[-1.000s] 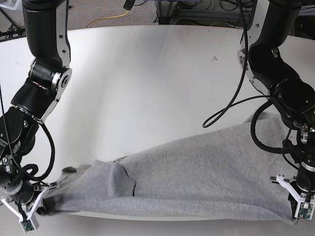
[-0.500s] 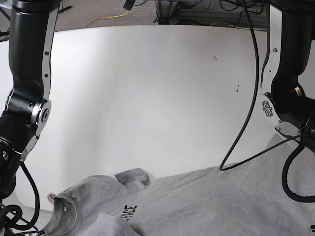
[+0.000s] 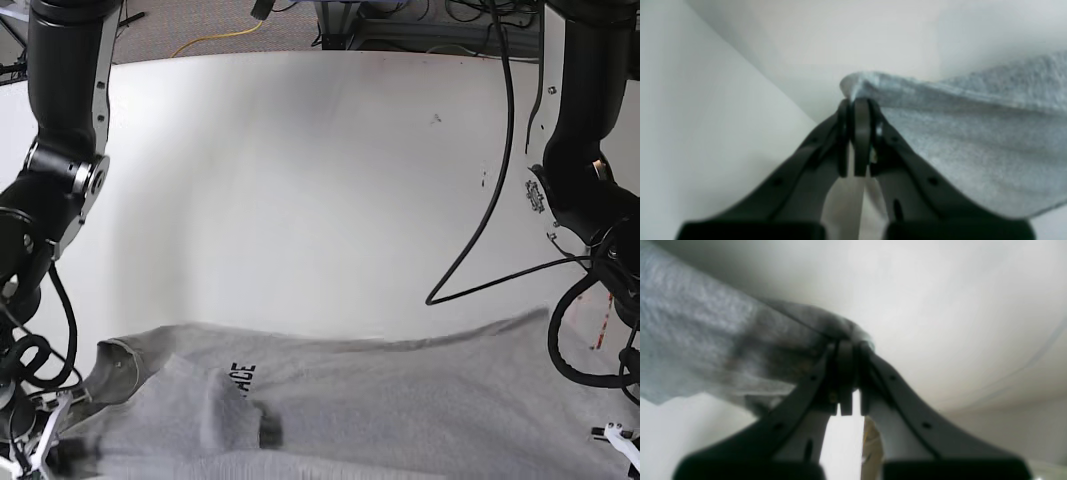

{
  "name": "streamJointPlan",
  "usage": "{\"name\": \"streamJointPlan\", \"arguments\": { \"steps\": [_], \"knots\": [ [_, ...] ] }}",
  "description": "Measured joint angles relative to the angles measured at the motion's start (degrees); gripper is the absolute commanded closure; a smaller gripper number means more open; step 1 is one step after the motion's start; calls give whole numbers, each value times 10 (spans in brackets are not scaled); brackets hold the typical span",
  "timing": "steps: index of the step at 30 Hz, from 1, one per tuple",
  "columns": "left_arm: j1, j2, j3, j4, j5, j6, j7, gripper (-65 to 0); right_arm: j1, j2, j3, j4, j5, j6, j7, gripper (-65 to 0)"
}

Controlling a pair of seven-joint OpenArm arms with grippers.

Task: Fold the T-shirt properly
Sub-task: 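Lift the shirt with both grippers and lay it down folded, then move the left gripper to the shirt's other end and grasp it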

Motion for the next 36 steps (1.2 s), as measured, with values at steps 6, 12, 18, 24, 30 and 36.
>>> {"name": "streamJointPlan", "arguments": {
  "steps": [6,12,18,24,30,36],
  "knots": [
    [82,-2,-10,33,2,0,-9,0,-116,-3,46,82,2,-3,-4,0],
    [177,3,-10,66,-3,-24,29,0,-231,-33,92,122,6,-3,-10,0],
    [241,31,-42,79,-1,-23,90,0,-314,-61,151,123,54,-2,-11,0],
    [317,43,-100,78,9,-23,104,0,-384,-73,186,122,88,-3,-17,0],
    [402,44,-111,76,5,-21,100,0,-439,-84,239,122,126,-3,-43,0],
    [467,62,-110,75,8,-21,67,0,-480,-97,245,121,140,-3,-42,0]
  ]
}}
